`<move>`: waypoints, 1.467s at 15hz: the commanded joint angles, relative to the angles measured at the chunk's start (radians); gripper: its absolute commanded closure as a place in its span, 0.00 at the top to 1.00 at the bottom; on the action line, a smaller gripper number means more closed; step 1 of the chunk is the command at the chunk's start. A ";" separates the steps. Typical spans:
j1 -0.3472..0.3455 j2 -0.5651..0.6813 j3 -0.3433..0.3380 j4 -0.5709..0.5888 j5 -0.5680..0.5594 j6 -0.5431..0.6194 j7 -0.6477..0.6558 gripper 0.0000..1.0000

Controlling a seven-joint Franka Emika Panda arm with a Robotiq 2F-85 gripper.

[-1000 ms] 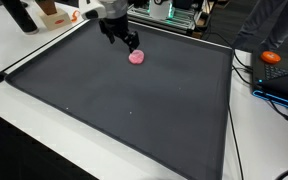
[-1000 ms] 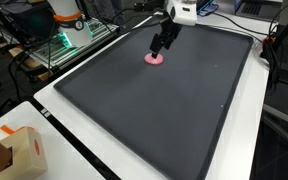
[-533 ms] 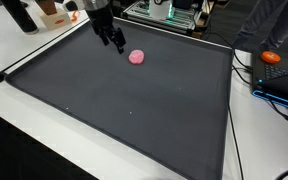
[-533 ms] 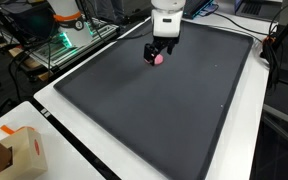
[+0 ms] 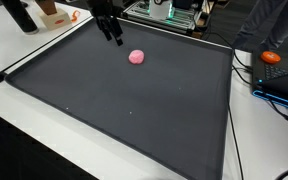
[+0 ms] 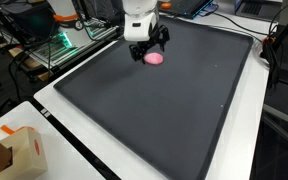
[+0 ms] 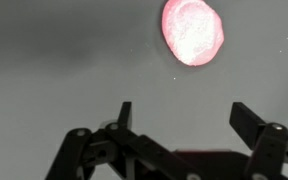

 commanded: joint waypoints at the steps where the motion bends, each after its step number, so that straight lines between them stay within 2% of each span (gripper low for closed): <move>1: -0.014 -0.090 0.003 -0.111 0.125 0.033 -0.088 1.00; 5: -0.003 -0.141 -0.005 -0.165 0.215 0.035 -0.150 1.00; 13: 0.049 -0.218 0.002 -0.226 0.239 0.052 -0.203 1.00; 18: 0.096 -0.244 0.017 -0.232 0.156 0.060 -0.171 1.00; 22: 0.128 -0.236 0.037 -0.206 -0.084 0.035 -0.066 1.00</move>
